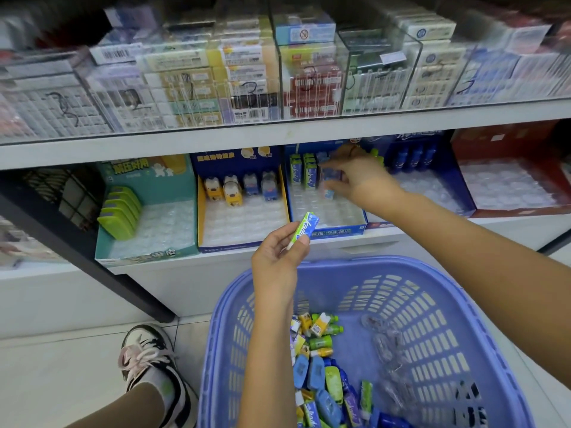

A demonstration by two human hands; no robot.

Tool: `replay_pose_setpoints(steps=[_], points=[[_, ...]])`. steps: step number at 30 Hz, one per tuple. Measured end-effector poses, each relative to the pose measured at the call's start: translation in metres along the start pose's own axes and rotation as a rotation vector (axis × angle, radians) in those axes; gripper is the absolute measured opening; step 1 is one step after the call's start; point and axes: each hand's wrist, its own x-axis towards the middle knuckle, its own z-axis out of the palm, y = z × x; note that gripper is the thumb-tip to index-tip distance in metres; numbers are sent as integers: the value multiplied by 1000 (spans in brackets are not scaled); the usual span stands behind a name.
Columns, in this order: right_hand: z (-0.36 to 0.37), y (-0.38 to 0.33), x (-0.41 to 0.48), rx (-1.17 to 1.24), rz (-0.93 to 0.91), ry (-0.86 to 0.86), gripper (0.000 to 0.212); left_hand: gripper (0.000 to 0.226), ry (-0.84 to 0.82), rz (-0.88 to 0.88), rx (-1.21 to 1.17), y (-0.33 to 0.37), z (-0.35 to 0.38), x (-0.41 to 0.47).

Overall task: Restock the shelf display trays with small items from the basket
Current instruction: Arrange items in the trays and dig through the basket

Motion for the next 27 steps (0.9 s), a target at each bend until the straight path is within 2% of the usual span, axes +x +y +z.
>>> replay_pose_setpoints(steps=[2, 4, 6, 8, 10, 12, 15, 17, 22, 27], points=[[-3, -15, -19, 414, 99, -22, 29, 20, 26, 30, -6, 1, 3, -1], [-5, -30, -38, 827, 147, -191, 19, 20, 48, 68, 5, 3, 7, -1], [-5, -34, -46, 928, 118, -237, 14, 23, 37, 118, 36, 7, 11, 0], [-10, -33, -41, 969, 140, -139, 15, 31, 8, 181, 136, 9, 15, 1], [-14, -27, -28, 931, 200, 29, 18, 44, -39, 257, 367, 7, 17, 2], [-17, -20, -10, 781, 223, 142, 18, 50, -140, 348, 712, 1, 20, 2], [-11, -17, 19, 616, 247, 137, 11, 55, -275, 381, 1044, -10, 23, 0], [-1, -21, 32, 525, 230, 85, 8, 58, -281, 383, 1076, -13, 22, 1], [18, -19, 47, 335, 87, -53, 20, 60, -305, 376, 1075, -13, 20, 5], [20, -12, 59, 314, 52, -156, 22, 64, -350, 381, 1058, -15, 16, 4]])
